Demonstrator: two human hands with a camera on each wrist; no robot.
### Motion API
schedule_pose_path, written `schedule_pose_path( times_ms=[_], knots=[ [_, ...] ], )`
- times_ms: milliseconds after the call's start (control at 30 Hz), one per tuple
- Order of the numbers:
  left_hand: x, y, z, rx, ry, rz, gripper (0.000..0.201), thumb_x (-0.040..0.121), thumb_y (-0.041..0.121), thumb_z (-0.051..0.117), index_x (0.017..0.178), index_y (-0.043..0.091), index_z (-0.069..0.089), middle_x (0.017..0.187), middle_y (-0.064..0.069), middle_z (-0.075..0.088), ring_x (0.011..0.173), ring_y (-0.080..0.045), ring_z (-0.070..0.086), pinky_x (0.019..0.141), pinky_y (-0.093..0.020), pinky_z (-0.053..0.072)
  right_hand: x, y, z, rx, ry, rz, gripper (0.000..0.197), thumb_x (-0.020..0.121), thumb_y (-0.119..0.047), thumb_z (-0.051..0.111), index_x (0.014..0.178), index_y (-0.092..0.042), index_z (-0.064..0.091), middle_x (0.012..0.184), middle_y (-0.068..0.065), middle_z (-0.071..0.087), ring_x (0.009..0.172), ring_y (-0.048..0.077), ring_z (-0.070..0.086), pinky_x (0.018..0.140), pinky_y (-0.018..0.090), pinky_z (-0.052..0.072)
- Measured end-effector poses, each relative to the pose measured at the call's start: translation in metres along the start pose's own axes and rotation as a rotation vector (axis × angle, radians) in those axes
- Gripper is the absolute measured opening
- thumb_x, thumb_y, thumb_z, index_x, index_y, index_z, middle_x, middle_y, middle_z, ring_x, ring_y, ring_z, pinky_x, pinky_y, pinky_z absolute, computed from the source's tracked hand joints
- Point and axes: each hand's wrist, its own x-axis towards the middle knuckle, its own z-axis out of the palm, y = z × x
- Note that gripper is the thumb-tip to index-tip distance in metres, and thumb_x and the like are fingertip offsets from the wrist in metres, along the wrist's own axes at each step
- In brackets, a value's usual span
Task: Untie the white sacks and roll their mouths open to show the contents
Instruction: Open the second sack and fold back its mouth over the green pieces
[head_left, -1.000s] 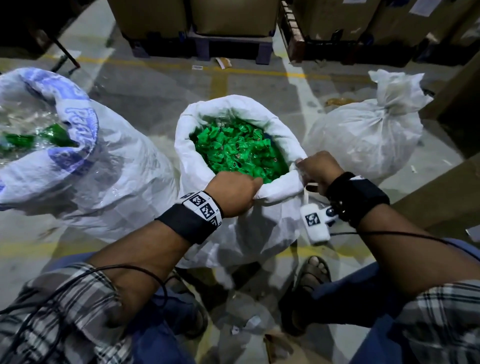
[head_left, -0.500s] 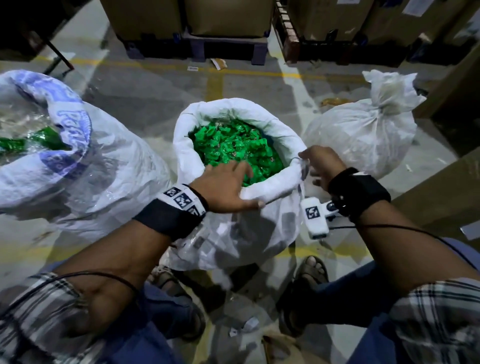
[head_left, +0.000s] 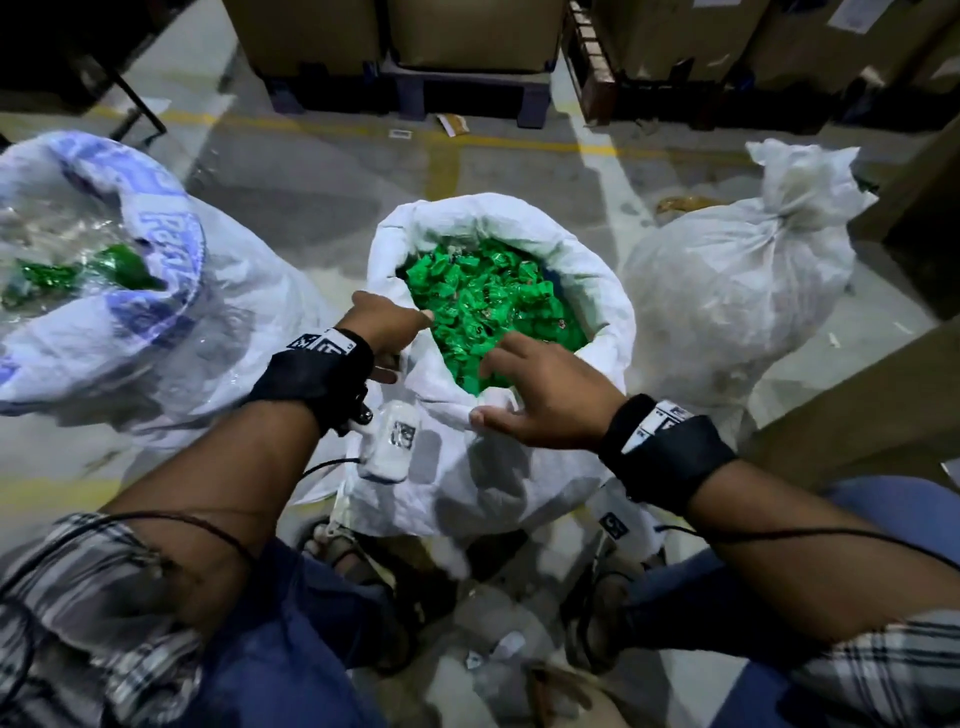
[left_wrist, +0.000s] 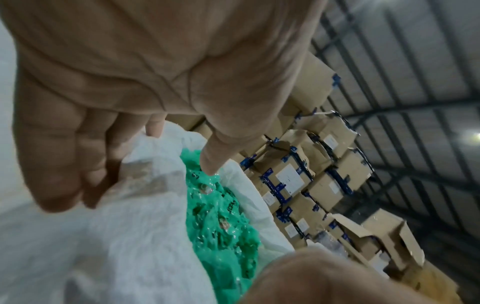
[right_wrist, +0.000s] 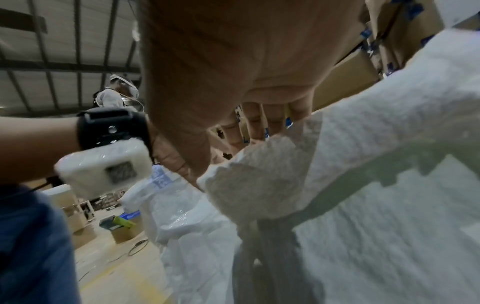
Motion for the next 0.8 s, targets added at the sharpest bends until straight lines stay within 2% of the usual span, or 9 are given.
schedule_pose_path(
  times_ms=[100, 167, 233, 333, 433, 500, 600, 700, 800],
  knots=[
    [0.002, 0.001, 0.01, -0.319, -0.065, -0.049, 0.042, 0.096, 0.014, 0.061, 0.131, 0.002, 0.043, 0.096, -0.018, 0.059, 0.071, -0.026, 0.061, 0.073, -0.042, 0.06, -0.003, -0.008, 0.014, -0.11, -0.056, -0.003, 0.059, 0.089, -0.062, 0.06, 0.126, -0.016, 0.055, 0.115, 0.007, 0.057, 0.098, 0.033, 0.06, 0.081, 0.044, 0.049],
    [0.0, 0.003, 0.012, -0.458, -0.105, -0.037, 0.005, 0.098, 0.002, 0.046, 0.102, 0.003, 0.049, 0.075, -0.015, 0.045, 0.052, -0.021, 0.05, 0.054, -0.029, 0.054, -0.002, -0.01, 0.02, -0.185, -0.046, 0.015, 0.06, 0.089, -0.063, 0.058, 0.125, -0.015, 0.054, 0.115, 0.008, 0.058, 0.099, 0.033, 0.06, 0.081, 0.042, 0.048],
    [-0.001, 0.004, 0.01, -0.61, -0.147, -0.067, 0.013, 0.101, 0.001, 0.037, 0.092, 0.006, 0.044, 0.073, -0.011, 0.039, 0.055, -0.022, 0.048, 0.055, -0.029, 0.049, 0.002, -0.008, 0.022, -0.189, -0.034, 0.057, 0.055, 0.09, -0.055, 0.062, 0.125, -0.014, 0.054, 0.115, 0.009, 0.059, 0.1, 0.035, 0.06, 0.079, 0.041, 0.044],
    [0.005, 0.002, -0.001, -0.769, -0.132, -0.136, 0.017, 0.098, -0.001, 0.034, 0.105, 0.003, 0.049, 0.095, -0.014, 0.044, 0.09, -0.027, 0.054, 0.09, -0.041, 0.053, 0.006, 0.001, 0.023, -0.243, -0.018, 0.099, 0.041, 0.089, -0.03, 0.064, 0.123, -0.012, 0.051, 0.11, 0.014, 0.057, 0.094, 0.038, 0.06, 0.073, 0.043, 0.04],
    [0.011, -0.001, -0.008, -0.87, -0.099, -0.156, 0.022, 0.097, 0.013, 0.034, 0.083, 0.008, 0.05, 0.09, -0.015, 0.053, 0.081, -0.029, 0.058, 0.082, -0.033, 0.051, 0.01, 0.009, 0.02, -0.306, 0.039, 0.161, 0.029, 0.087, -0.016, 0.059, 0.116, -0.01, 0.052, 0.103, 0.017, 0.057, 0.087, 0.038, 0.058, 0.068, 0.042, 0.032],
    [0.009, 0.0, -0.007, -1.02, -0.192, -0.176, 0.033, 0.091, 0.029, 0.039, 0.098, 0.009, 0.065, 0.107, -0.017, 0.068, 0.101, -0.033, 0.066, 0.1, -0.042, 0.046, 0.011, 0.01, 0.021, -0.326, 0.065, 0.181, 0.026, 0.087, -0.014, 0.055, 0.112, -0.011, 0.052, 0.104, 0.018, 0.054, 0.088, 0.037, 0.055, 0.069, 0.041, 0.028],
    [0.003, 0.003, 0.0, -1.006, -0.323, -0.199, 0.054, 0.092, 0.045, 0.046, 0.129, 0.01, 0.063, 0.119, -0.021, 0.069, 0.112, -0.039, 0.065, 0.104, -0.053, 0.045, 0.007, 0.005, 0.031, -0.315, 0.062, 0.159, 0.035, 0.088, -0.035, 0.052, 0.115, -0.013, 0.05, 0.108, 0.013, 0.051, 0.097, 0.036, 0.052, 0.076, 0.043, 0.035],
    [-0.006, 0.004, 0.01, -0.953, -0.376, -0.199, 0.056, 0.094, 0.042, 0.046, 0.136, 0.008, 0.058, 0.115, -0.022, 0.07, 0.11, -0.038, 0.065, 0.105, -0.049, 0.044, 0.001, -0.005, 0.037, -0.218, 0.069, 0.229, 0.066, 0.086, -0.072, 0.038, 0.119, -0.017, 0.055, 0.11, 0.006, 0.057, 0.103, 0.032, 0.051, 0.085, 0.046, 0.037],
    [-0.011, 0.004, 0.019, -0.92, -0.393, -0.205, 0.056, 0.094, 0.04, 0.047, 0.136, 0.004, 0.056, 0.121, -0.027, 0.066, 0.115, -0.041, 0.062, 0.109, -0.052, 0.04, 0.003, -0.012, 0.034, -0.235, 0.091, 0.243, 0.051, 0.089, -0.063, 0.046, 0.107, -0.018, 0.059, 0.106, 0.004, 0.063, 0.103, 0.032, 0.054, 0.085, 0.045, 0.033]
  ],
)
